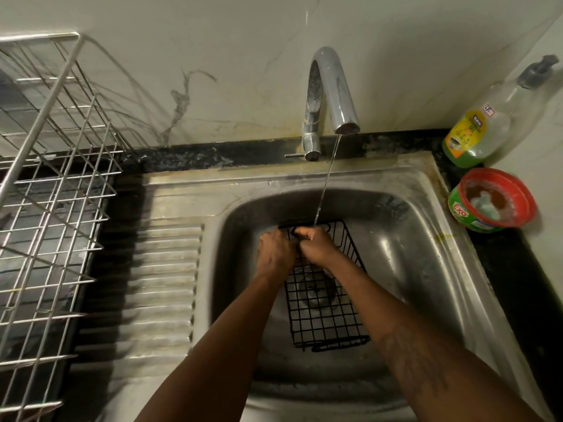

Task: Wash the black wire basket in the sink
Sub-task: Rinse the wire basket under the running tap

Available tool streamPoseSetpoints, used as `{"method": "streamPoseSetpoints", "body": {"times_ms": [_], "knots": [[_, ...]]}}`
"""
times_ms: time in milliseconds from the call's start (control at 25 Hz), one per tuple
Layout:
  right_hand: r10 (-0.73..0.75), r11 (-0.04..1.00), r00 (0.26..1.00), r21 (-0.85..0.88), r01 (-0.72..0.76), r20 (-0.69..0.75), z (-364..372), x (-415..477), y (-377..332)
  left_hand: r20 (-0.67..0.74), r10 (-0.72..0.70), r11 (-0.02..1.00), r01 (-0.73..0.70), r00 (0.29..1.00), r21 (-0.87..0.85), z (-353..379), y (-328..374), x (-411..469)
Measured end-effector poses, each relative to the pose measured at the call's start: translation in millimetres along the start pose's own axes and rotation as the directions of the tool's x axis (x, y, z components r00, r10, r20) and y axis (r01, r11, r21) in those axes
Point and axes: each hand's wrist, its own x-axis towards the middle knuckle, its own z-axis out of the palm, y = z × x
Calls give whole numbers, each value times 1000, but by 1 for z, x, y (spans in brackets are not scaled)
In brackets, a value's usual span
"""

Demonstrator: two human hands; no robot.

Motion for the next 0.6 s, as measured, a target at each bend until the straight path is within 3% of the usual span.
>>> {"method": "streamPoseSetpoints", "body": {"times_ms": [80, 160, 240, 280, 360, 440, 600], "knots": [[-43, 999, 999, -5, 43, -9, -4, -5, 6, -8, -9, 1000, 9, 1000, 21, -2, -1, 0], [-173, 968, 981, -198, 154, -83, -11, -8, 18, 3, -41, 999, 41, 999, 35, -1, 1, 0], [-316, 761, 945, -617, 199, -85, -18, -11, 26, 16, -48, 998, 47, 999, 46, 4, 1, 1], [-374, 646, 922, -741, 183, -98, -22, -10, 30, 29, -46, 998, 45, 999, 48, 6, 1, 1], [-458, 601, 880, -773, 203, -125, -24, -7, 36, 30, -34, 997, 31, 999, 70, 10, -1, 1], [-481, 658, 869, -702, 272, -113, -18, -13, 32, 31, -31, 996, 28, 999, 84, 14, -1, 1], [-228, 785, 965, -563, 259, 126, -11, -17, 10, 51, -17, 990, 10, 999, 141, 20, -6, 1]]}}
